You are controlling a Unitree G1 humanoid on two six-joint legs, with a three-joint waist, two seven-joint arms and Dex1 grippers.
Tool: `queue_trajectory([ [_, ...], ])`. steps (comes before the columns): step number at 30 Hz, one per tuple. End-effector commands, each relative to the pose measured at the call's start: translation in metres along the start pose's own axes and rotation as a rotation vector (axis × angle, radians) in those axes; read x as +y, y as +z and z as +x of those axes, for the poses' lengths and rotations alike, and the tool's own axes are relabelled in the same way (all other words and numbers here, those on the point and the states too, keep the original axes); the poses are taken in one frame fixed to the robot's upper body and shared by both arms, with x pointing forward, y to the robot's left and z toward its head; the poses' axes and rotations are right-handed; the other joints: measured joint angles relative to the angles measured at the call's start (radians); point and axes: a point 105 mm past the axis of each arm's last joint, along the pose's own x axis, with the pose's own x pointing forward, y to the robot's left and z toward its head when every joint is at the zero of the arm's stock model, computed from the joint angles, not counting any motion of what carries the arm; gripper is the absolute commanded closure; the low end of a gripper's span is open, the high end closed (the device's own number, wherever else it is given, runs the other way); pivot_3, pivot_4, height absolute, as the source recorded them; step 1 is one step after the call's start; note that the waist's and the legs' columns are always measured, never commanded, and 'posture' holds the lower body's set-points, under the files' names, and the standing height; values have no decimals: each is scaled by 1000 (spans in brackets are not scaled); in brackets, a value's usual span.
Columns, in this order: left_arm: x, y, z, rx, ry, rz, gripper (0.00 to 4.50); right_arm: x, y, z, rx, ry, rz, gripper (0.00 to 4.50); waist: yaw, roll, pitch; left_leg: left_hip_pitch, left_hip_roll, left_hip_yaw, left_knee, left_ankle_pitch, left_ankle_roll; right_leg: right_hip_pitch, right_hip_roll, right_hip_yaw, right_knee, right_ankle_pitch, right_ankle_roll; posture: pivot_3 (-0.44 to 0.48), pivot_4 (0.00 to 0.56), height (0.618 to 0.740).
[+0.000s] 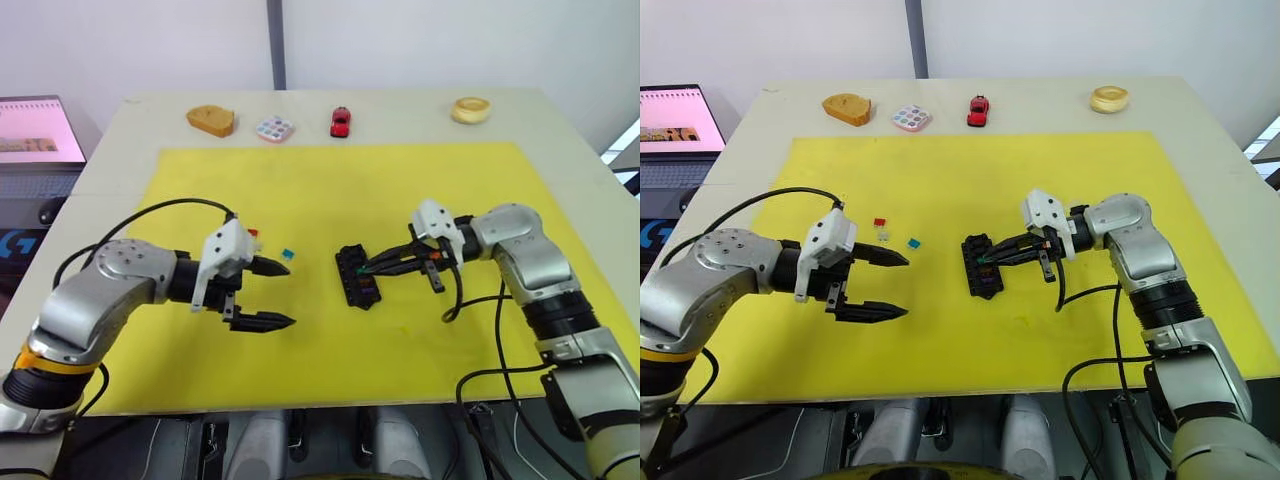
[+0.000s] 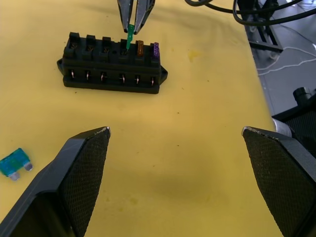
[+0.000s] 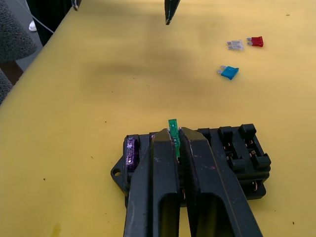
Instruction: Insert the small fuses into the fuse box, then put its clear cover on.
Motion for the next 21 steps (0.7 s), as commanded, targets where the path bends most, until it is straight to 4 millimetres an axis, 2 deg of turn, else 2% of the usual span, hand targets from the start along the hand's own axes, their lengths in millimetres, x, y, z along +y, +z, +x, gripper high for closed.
queue_trajectory([
  [1, -1, 8, 0, -7, -1, 51, 20, -1, 10, 2, -17, 1, -47, 4500, 0, 0, 0, 0, 0, 0, 0, 0, 0, 0, 0, 0, 0, 0, 0, 0, 150, 740],
  [13, -2, 8, -2, -12, 6, 45, 20, -1, 2, 2, 10, 6, -42, 4500, 2, 0, 0, 0, 0, 0, 0, 0, 1, 0, 0, 0, 0, 0, 0, 0, 150, 740],
  [21, -4, 5, 0, -16, 2, 31, 20, -5, 6, -3, 2, -11, -25, 4500, 1, 0, 0, 0, 0, 0, 0, 1, 1, 0, 0, 0, 0, 0, 0, 0, 150, 740],
])
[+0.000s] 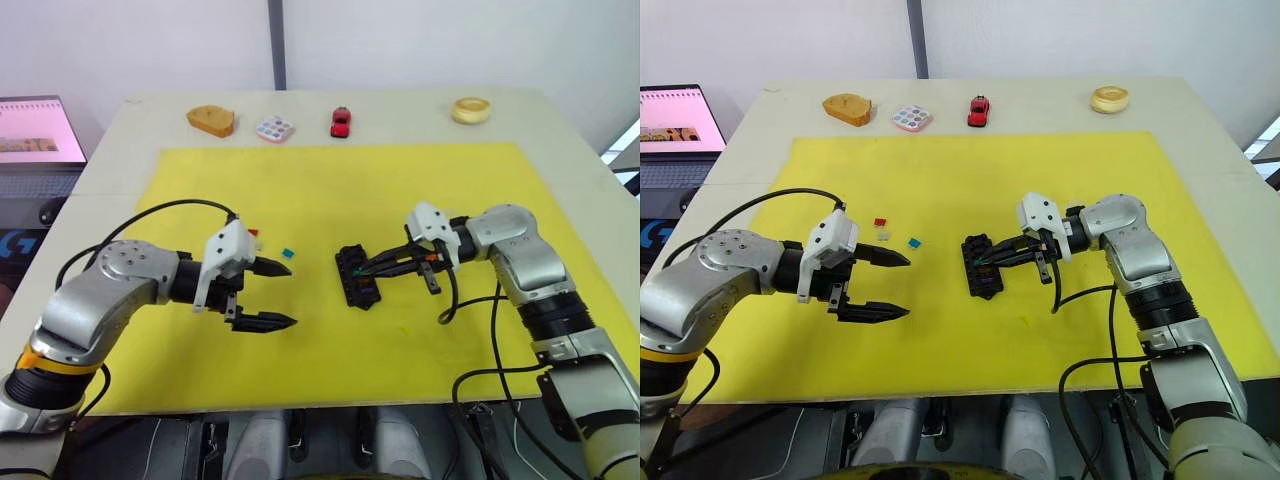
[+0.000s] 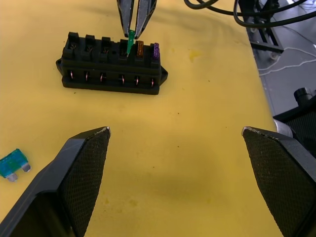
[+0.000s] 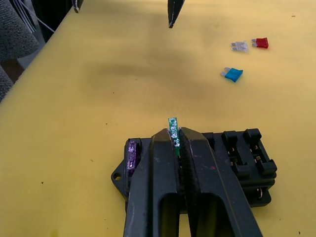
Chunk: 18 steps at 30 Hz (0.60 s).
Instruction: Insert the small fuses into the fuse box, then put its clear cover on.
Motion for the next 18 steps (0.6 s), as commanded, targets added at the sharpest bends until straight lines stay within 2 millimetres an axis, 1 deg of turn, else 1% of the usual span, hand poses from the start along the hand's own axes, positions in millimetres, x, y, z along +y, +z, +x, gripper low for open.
queue_trajectory([
  [1, -4, 6, -1, -16, -5, 38, 20, -5, 7, -6, 0, -21, -24, 4500, 0, 0, 0, 0, 0, 0, 0, 0, 0, 0, 0, 0, 0, 0, 0, 0, 150, 740],
  [4, -3, 7, -1, -20, -4, 39, 20, -6, 5, -8, 13, -23, -23, 4500, 1, 0, 0, 0, 0, 0, 0, 0, 0, 0, 0, 0, 0, 0, 0, 0, 150, 740],
  [9, -2, 8, -1, -24, 0, 37, 20, -9, 7, -11, 16, -31, -26, 4500, 1, 0, 0, 0, 0, 0, 0, 0, 0, 0, 0, 0, 0, 0, 0, 0, 150, 740],
  [18, -3, 7, -1, -24, -2, 35, 20, -8, 39, -11, -65, -23, -28, 4500, 0, 0, 0, 0, 0, 0, 0, 0, 0, 0, 0, 0, 0, 0, 0, 0, 150, 740],
])
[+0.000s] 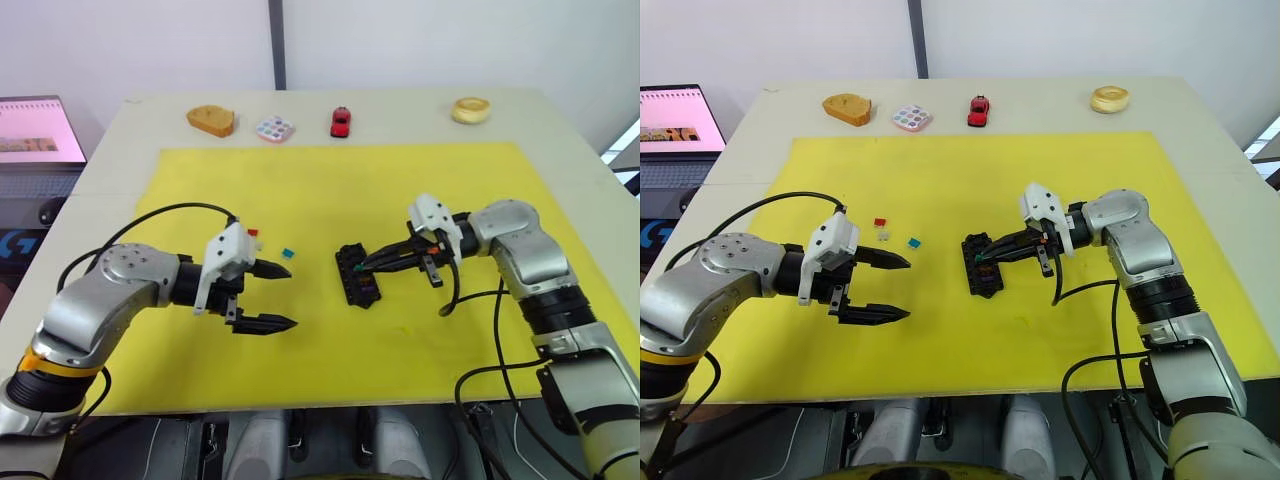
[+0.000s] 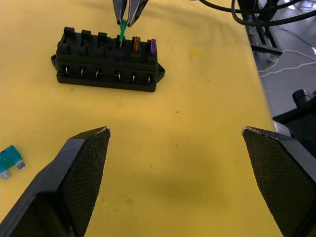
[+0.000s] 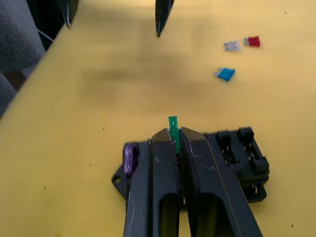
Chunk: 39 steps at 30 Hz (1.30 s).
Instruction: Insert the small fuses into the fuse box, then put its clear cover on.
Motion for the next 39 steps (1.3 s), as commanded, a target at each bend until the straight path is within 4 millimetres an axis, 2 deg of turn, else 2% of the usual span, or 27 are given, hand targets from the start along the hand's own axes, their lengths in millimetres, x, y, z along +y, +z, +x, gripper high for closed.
queue_trajectory([
  [1, -3, 8, -1, -19, -2, 42, 20, -5, 33, -7, -37, -36, -69, 4500, 0, 0, 0, 0, 0, 0, 0, 0, 0, 0, 0, 0, 0, 0, 0, 0, 150, 740],
  [3, -3, 9, -2, -20, -1, 42, 20, -8, 40, -7, -34, -57, -55, 4500, 0, 0, 0, 0, 0, 0, 0, 0, -1, 0, 0, 0, 0, 0, 0, 0, 150, 740],
  [6, 0, 10, -2, -22, 7, 50, 20, -8, 33, -6, 130, -66, -38, 4500, 4, 0, 0, 0, 0, 0, 0, -1, -1, 0, 0, 0, 0, 0, 0, 0, 150, 740],
  [9, 2, 14, -4, -36, 27, 57, 20, -3, 40, -5, 156, -36, -16, 4500, 3, 0, 0, 0, 0, 0, 0, -1, -1, -1, -1, 0, 0, 0, 0, 0, 150, 740],
  [13, 2, 14, -4, -36, 32, 58, 20, 2, 32, -6, 209, -13, -25, 4500, 2, 0, 0, 0, 0, 0, 0, -1, -1, -1, -1, 0, 0, 0, 0, 0, 150, 740],
  [39, 5, 13, -1, -47, 52, 55, 20, -3, 16, -2, 254, -26, -14, 4500, 3, 0, 0, 0, 0, 0, 0, 0, 0, 0, 0, 0, 0, 0, 0, 0, 150, 740],
])
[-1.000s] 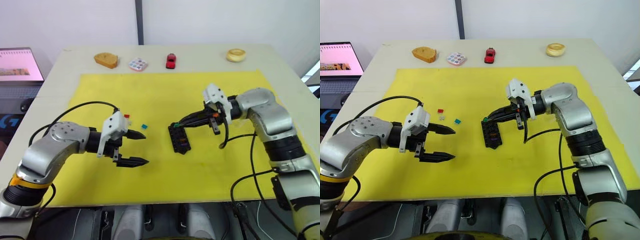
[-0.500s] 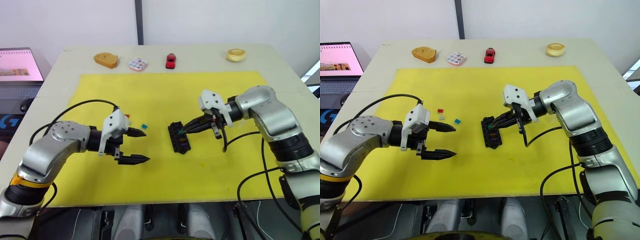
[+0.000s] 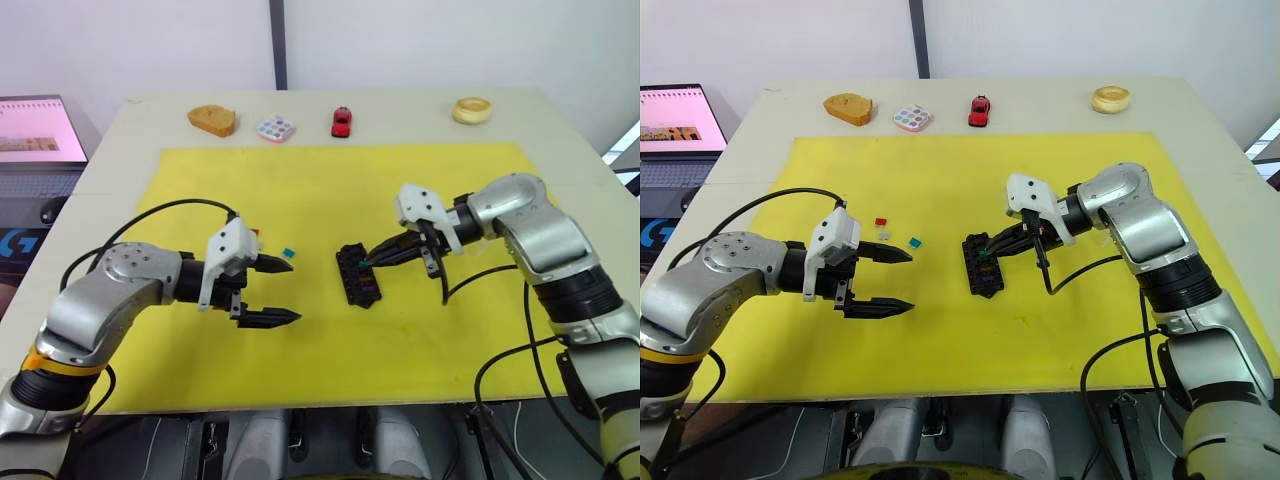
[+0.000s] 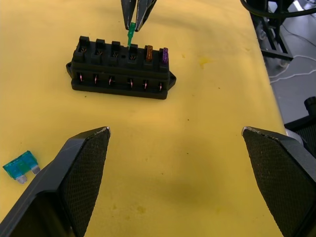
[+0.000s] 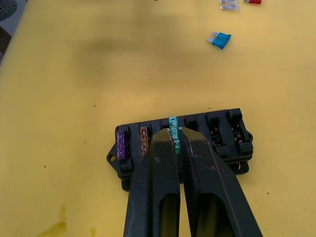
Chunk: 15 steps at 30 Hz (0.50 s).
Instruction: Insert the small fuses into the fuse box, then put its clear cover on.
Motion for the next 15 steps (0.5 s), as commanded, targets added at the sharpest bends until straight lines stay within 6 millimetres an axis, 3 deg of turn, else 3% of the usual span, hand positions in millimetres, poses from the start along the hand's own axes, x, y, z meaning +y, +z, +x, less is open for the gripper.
queue_trajectory([
  [1, 0, 9, -3, -24, 14, 44, 20, 2, 7, -1, -20, 9, -20, 4500, 0, 0, 0, 0, 0, 0, 0, 0, 0, 0, 0, 0, 0, 0, 0, 0, 150, 740],
  [15, 0, 5, -4, -17, 17, 39, 20, 6, 2, 7, -4, 34, -27, 4500, 0, 0, 0, 0, 0, 0, 0, 0, 0, 0, 0, 0, 0, 0, 0, 0, 150, 740],
])
